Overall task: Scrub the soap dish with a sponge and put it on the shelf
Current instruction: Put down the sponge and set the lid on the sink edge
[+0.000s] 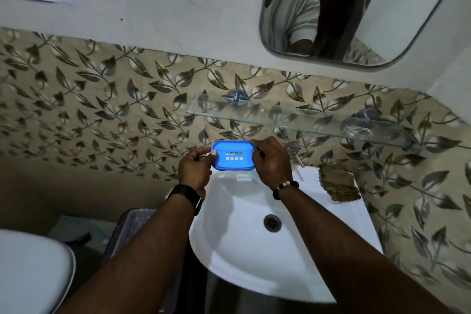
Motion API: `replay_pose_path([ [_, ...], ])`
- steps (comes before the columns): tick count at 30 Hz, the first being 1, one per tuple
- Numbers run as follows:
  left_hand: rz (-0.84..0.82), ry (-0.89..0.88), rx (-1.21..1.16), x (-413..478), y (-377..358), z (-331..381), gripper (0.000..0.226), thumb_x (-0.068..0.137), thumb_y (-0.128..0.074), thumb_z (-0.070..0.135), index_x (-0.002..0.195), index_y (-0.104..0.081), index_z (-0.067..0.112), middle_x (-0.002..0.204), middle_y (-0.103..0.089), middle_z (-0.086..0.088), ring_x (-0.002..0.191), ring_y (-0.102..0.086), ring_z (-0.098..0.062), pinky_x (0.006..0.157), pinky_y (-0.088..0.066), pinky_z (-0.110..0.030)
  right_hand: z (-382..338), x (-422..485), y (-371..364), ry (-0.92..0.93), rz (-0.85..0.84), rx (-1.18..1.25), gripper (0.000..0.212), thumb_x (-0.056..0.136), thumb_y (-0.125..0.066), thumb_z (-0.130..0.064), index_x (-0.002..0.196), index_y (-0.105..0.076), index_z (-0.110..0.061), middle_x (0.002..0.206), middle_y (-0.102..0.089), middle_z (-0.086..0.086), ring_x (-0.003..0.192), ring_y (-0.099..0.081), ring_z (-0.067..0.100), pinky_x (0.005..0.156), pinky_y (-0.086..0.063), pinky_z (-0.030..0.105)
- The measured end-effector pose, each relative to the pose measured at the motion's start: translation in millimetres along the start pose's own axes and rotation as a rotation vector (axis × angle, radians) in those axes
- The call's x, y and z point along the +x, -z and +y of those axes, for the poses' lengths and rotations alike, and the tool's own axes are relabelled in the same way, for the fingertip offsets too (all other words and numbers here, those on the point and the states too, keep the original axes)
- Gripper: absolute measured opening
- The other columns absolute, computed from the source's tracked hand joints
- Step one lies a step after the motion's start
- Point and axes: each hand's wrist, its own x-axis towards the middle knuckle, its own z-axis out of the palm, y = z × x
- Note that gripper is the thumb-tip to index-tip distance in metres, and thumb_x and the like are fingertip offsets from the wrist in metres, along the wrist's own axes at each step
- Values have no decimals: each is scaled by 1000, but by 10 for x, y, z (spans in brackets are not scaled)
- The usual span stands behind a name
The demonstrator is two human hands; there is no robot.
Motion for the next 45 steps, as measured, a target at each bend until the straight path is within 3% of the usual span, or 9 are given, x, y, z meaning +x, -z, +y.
replay_pose_path([
  [3, 40, 23, -4, 136, 22, 6, 8, 90, -71, 8, 97, -70, 11, 92, -67, -13, 63, -53, -18, 60, -45, -28, 26, 109, -145, 10, -68, -46, 30, 86, -62, 1, 115, -71, -2, 100, -64, 15, 90, -62, 32, 80, -52, 40],
  [9, 67, 5, 160, 348, 1, -76, 16, 83, -67, 0, 83, -70, 16, 90, -72, -16, 73, -64, -25, 69, -53, -35, 186, 320, -409, -51, -177, -139, 30, 88, -60, -3, 116, -70, -6, 108, -62, 16, 95, -62, 35, 78, -47, 35],
  [13, 91, 29, 275, 509, -3, -229, 15, 81, -68, -1, 93, -71, 8, 90, -74, -21, 68, -65, -28, 72, -61, -41, 297, 421, -539, -82, -253, -173, 32, 88, -58, -4, 118, -70, -8, 111, -60, 17, 95, -61, 37, 81, -50, 38],
  [17, 134, 46, 376, 665, -23, -378, 16, 78, -71, 5, 91, -72, 14, 87, -75, -18, 73, -72, -31, 79, -62, -50, 432, 492, -687, -113, -357, -185, 38, 91, -56, -7, 128, -65, -9, 118, -57, 16, 101, -60, 36, 83, -50, 36],
  [20, 140, 71, 429, 807, -19, -478, 27, 69, -70, 15, 96, -75, 14, 92, -76, -17, 88, -73, -35, 84, -60, -49, 487, 518, -812, -138, -406, -185, 40, 91, -56, -10, 131, -61, -8, 120, -56, 14, 104, -60, 35, 87, -50, 36],
  [28, 143, 64, 567, 906, -21, -623, 46, 63, -56, 33, 92, -76, 5, 90, -75, -24, 89, -69, -43, 79, -59, -49, 630, 553, -1075, -154, -509, -236, 54, 87, -59, -17, 140, -53, -16, 133, -59, 13, 126, -51, 32, 107, -40, 37],
  [34, 111, 23, 733, 863, -44, -620, 50, 71, -52, 40, 102, -78, 11, 99, -76, -18, 98, -67, -39, 88, -55, -39, 711, 530, -1169, -119, -583, -430, 58, 81, -61, -26, 138, -51, -20, 133, -57, 15, 128, -43, 33, 103, -33, 42],
  [37, 92, -16, 852, 855, -56, -651, 34, 88, -63, 30, 112, -76, 11, 115, -73, -18, 110, -64, -37, 94, -48, -32, 724, 522, -1173, -116, -598, -473, 55, 81, -60, -24, 134, -53, -17, 126, -62, 14, 125, -43, 34, 99, -35, 43],
  [45, 80, -103, 950, 841, -80, -768, 41, 87, -71, 23, 124, -68, 5, 119, -67, -24, 111, -61, -39, 94, -46, -35, 716, 481, -1044, -67, -613, -424, 59, 84, -58, -15, 142, -48, -15, 135, -59, 10, 129, -46, 31, 103, -35, 41],
])
